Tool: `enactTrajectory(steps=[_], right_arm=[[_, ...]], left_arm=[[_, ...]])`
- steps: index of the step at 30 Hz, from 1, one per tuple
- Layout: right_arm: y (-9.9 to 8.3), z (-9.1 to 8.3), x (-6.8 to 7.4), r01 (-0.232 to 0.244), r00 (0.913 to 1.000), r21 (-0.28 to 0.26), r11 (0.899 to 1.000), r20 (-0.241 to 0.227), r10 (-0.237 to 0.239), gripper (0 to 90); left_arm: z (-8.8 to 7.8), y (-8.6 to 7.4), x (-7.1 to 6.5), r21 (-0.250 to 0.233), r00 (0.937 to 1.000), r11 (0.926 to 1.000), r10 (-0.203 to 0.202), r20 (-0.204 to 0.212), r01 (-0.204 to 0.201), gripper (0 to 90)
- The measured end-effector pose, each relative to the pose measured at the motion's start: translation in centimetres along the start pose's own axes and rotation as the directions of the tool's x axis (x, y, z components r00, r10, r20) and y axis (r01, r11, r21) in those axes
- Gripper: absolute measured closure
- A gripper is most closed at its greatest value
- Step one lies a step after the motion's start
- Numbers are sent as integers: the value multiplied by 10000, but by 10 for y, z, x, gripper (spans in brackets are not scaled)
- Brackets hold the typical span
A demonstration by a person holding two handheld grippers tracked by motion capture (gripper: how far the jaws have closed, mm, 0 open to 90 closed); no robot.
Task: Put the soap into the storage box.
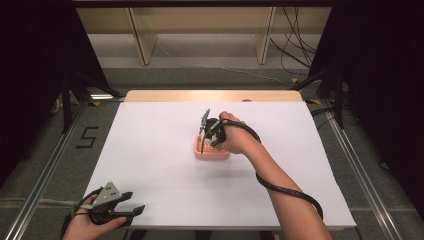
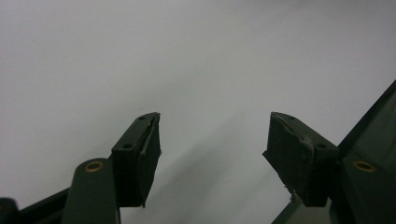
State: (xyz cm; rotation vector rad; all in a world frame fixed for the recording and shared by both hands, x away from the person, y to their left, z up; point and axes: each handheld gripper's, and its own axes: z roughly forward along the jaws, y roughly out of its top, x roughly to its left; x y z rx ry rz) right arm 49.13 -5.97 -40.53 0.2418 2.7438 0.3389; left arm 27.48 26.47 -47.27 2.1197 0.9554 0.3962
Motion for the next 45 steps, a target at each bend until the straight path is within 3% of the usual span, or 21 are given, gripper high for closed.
enactTrajectory(steps=[2,3,5,6,7,9,11,12,13,14,16,18,21,25,26,30,36,37,38,41,45], right_arm=[[0,0,0,-22,10000,119,9999,-2,22,504],[1,2,-1,165,9998,49,9999,76,-166,504],[1,2,0,-47,10000,156,9999,21,46,504],[1,3,-1,52,10000,93,9999,31,-52,504],[1,4,-2,286,9996,2,9996,75,-286,504],[2,3,1,-291,9995,165,9994,-71,292,504],[3,4,1,-405,9991,51,9992,-102,405,504],[3,5,-2,-27,10000,71,10000,-49,27,504],[3,5,-2,0,10000,145,9999,-21,0,504],[5,5,2,-494,9987,156,9987,-97,496,504],[5,6,1,-475,9988,140,9988,-136,477,504],[4,8,-1,-95,9999,183,9998,-66,97,504],[5,9,2,-496,9986,234,9985,-150,500,505],[4,12,1,-489,9985,232,9985,-251,495,504],[4,13,-1,-209,9996,53,9998,-188,210,504],[4,15,1,-562,9976,324,9979,-390,575,504],[3,20,-1,-96,9994,86,9999,-345,99,504],[3,21,0,-127,9993,125,9998,-342,131,504],[3,23,0,-98,9993,147,9998,-354,103,504],[2,26,1,-129,9992,132,9998,-376,134,504],[3,29,2,-112,9989,166,9998,-455,120,504]], left_arm=[[0,1,2,16,9995,9995,306,-111,-306,346],[0,0,-2,-26,9996,9996,-266,66,266,346],[0,0,-2,-2,9996,9996,-277,86,277,346],[0,0,0,33,10000,10000,37,-41,-37,346],[0,0,-1,-12,9998,9998,-204,17,204,346],[0,0,-2,-40,9996,9996,-289,60,289,346],[0,0,-2,-46,9996,9996,-272,54,273,346],[0,0,-2,-51,9996,9996,-286,60,286,346],[-1,0,-1,31,9999,9999,-145,44,145,346],[-1,0,-1,23,9999,9999,-150,37,150,346],[-1,0,-1,18,9999,9999,-153,42,153,346],[-1,0,-1,17,9999,9999,-151,43,151,346],[-1,0,-1,23,9999,9999,-137,35,137,346],[0,0,-2,-36,9997,9997,-252,52,252,346],[-1,0,-1,19,9999,9999,-152,43,152,346],[-1,0,-1,18,9999,9999,-138,27,138,346],[-1,0,-2,-63,9997,9997,-236,46,236,346],[-1,0,1,14,9999,9999,157,-12,-157,346],[-1,1,1,26,9998,9998,200,-28,-200,346],[-1,0,-1,-10,9999,9999,-130,1,130,346],[-1,0,-1,-3,9999,9999,-110,30,110,346]])
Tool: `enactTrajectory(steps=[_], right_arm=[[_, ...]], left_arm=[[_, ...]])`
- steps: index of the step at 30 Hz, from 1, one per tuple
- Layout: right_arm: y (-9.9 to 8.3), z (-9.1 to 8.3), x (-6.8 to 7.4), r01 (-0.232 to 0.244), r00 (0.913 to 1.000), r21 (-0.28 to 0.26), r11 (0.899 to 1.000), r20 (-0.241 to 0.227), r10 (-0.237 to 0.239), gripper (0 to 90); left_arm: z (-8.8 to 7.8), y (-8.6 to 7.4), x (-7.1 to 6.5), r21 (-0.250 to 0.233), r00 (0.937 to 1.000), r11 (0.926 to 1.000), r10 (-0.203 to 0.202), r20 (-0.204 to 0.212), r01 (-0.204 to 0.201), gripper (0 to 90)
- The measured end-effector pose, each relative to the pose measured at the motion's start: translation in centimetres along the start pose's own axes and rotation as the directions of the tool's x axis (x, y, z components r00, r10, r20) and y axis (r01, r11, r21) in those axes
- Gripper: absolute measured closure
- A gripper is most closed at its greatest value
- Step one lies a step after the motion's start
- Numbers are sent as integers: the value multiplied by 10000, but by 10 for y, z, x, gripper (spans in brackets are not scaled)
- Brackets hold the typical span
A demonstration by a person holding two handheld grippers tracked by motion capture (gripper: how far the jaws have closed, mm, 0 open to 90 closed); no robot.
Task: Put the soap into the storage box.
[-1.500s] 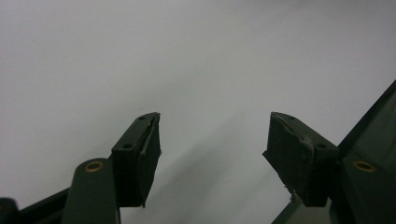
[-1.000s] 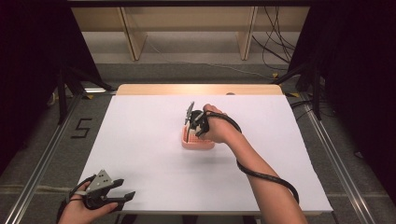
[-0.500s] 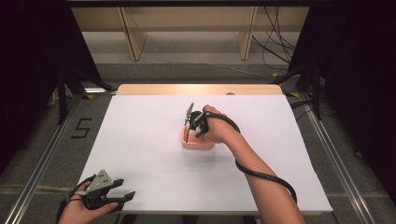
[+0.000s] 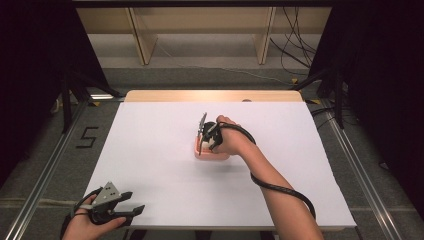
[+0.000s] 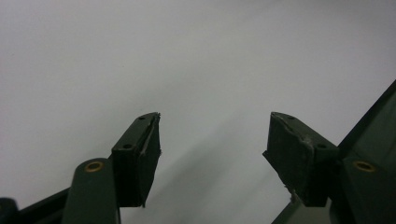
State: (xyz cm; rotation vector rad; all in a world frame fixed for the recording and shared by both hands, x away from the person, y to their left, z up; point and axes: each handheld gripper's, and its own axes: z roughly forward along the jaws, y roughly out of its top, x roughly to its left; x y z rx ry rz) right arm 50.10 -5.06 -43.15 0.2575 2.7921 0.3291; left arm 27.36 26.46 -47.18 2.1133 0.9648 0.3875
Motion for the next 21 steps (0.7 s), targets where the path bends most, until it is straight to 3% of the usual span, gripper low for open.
enactTrajectory(steps=[2,3,7,9,13,14,17,18,21], right_arm=[[1,1,0,21,10000,-43,10000,-16,-21,504],[2,1,0,10,10000,18,10000,-25,-10,504],[2,3,-2,65,9999,29,10000,-146,-65,504],[2,3,-3,315,9995,159,9994,-52,-314,504],[1,4,-2,-45,9999,28,10000,-140,45,504],[0,4,-3,216,9997,13,9998,-121,-216,504],[0,5,-3,221,9997,86,9997,-127,-220,503],[0,4,-3,-14,9998,93,10000,-176,16,503],[1,4,-4,85,9998,81,9999,-175,-84,500]], left_arm=[[0,0,1,-43,9999,9999,133,-62,-134,346],[0,0,0,26,9999,9999,-141,-61,141,346],[0,-1,0,17,9998,9998,-187,15,187,346],[0,-1,0,13,9998,9998,-187,15,187,346],[0,0,0,-79,9999,9999,-91,56,91,346],[-1,0,-1,-85,9999,9999,-108,52,108,346],[0,-1,-1,-90,9996,9996,-280,73,281,346],[0,-1,-1,-87,9997,9997,-242,87,243,346],[0,0,-1,-93,9999,9999,-121,51,122,346]])
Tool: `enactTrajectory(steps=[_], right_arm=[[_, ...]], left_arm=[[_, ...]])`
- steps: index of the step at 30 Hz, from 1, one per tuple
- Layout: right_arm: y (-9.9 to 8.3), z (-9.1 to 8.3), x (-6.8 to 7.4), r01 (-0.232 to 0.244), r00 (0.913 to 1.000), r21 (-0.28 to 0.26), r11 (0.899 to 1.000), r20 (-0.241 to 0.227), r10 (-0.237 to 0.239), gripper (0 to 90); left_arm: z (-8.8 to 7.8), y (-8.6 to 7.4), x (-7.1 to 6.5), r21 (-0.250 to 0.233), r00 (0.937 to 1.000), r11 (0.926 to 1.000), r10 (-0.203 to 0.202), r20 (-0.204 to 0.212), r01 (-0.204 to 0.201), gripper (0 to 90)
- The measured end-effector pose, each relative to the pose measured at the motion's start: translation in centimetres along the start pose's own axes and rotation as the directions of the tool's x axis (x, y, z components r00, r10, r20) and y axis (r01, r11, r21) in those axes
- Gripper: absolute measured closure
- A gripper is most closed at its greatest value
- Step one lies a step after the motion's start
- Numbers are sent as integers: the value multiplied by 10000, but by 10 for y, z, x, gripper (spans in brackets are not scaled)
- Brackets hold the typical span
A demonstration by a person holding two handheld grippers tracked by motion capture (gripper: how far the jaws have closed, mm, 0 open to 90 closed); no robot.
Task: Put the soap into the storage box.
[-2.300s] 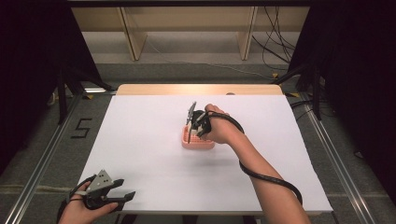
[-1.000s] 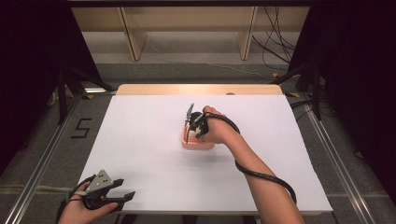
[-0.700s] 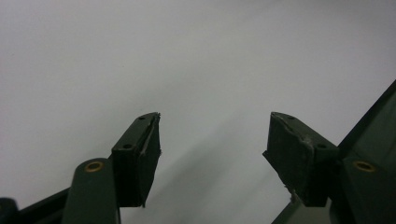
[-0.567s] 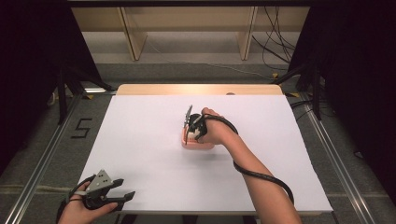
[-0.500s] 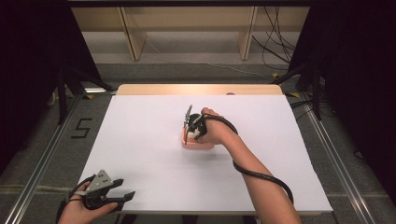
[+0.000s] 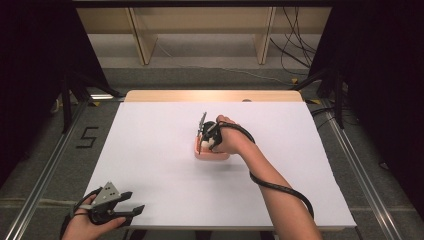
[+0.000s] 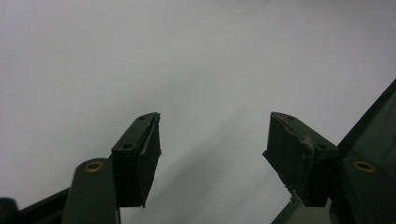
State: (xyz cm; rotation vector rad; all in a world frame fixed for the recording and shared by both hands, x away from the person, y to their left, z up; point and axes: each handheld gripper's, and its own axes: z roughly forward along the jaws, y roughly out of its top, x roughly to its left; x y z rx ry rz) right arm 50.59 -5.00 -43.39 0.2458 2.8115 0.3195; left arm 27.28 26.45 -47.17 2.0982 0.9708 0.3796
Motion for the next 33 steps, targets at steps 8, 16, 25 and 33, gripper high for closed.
enactTrajectory(steps=[8,16,25,33], right_arm=[[2,-5,3,-242,9997,-207,9995,-86,240,435],[-3,-21,12,-696,9975,-232,9973,95,698,373],[-26,-41,24,-964,9926,-1380,9857,595,1054,378],[-63,-51,46,-1574,9837,-1916,9688,559,1708,383]], left_arm=[[0,0,0,13,10000,10000,30,10,-30,346],[0,0,0,-27,10000,10000,89,-19,-89,346],[-1,0,0,-142,9999,9999,-51,-120,50,347],[0,1,5,-81,9979,9985,535,-353,-538,348]])
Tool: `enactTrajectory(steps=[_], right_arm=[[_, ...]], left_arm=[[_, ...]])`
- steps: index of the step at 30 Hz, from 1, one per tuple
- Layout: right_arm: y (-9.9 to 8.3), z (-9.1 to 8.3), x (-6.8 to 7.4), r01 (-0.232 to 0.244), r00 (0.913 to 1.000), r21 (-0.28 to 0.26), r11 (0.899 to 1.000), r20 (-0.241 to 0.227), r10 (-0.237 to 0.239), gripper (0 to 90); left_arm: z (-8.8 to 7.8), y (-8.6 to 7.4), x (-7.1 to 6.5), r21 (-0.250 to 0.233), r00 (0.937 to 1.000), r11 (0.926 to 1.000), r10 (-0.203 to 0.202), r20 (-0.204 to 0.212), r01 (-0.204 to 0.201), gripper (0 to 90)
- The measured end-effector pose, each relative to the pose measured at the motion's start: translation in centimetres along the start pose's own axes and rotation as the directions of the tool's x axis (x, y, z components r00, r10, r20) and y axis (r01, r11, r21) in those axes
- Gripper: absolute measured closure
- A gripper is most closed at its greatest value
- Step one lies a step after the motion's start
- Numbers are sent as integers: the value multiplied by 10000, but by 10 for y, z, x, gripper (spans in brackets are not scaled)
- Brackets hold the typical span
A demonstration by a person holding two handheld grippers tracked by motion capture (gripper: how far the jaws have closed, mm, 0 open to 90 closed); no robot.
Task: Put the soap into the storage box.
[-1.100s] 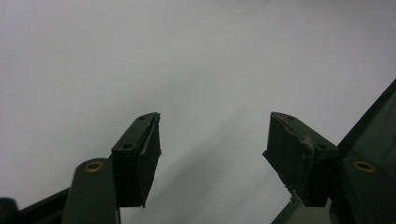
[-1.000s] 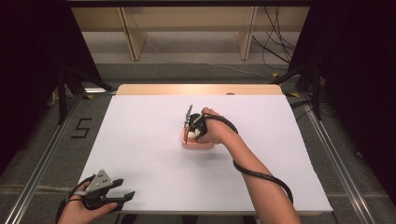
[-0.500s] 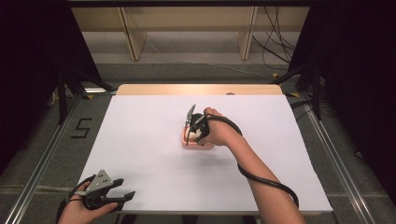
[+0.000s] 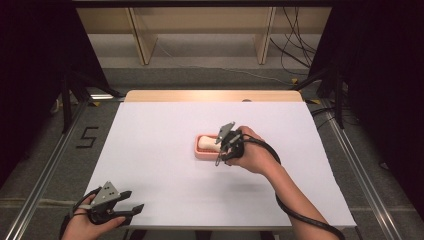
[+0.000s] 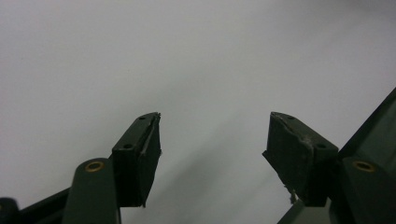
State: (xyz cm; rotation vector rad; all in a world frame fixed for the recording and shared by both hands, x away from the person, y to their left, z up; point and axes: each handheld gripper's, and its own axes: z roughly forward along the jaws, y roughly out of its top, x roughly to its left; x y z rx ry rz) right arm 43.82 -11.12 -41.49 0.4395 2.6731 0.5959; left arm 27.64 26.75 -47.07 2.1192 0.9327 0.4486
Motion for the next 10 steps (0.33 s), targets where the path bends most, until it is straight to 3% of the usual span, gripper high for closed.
enactTrajectory(steps=[1,2,3,4,5,6,7,8,10], right_arm=[[-6,-2,3,-134,9999,-59,9999,20,134,382],[-12,-5,7,-303,9995,-116,9995,13,303,382],[-17,-6,9,-250,9997,-231,9994,-23,249,383],[-23,-8,14,-572,9983,-258,9980,40,574,383],[-29,-10,18,-588,9983,-350,9977,16,589,382],[-35,-11,22,-610,9981,-483,9970,0,611,380],[-42,-13,27,-950,9955,-542,9940,-9,951,381],[-47,-12,30,-818,9966,-731,9940,-46,817,381],[-59,-13,41,-1452,9891,-872,9856,135,1469,381]], left_arm=[[0,0,1,18,9999,9999,143,-7,-143,348],[0,-1,-4,-27,9985,9987,-515,173,516,348],[0,-1,-5,-17,9982,9984,-567,182,567,349],[0,0,-4,2,9984,9985,-540,180,540,349],[0,0,-4,-8,9984,9986,-534,172,534,349],[0,0,-2,14,9997,9997,-235,75,235,349],[0,0,-1,49,9999,9999,-97,58,97,349],[0,0,-1,37,9999,9999,-118,51,118,349],[-1,0,-3,145,9994,9994,-322,142,320,349]])
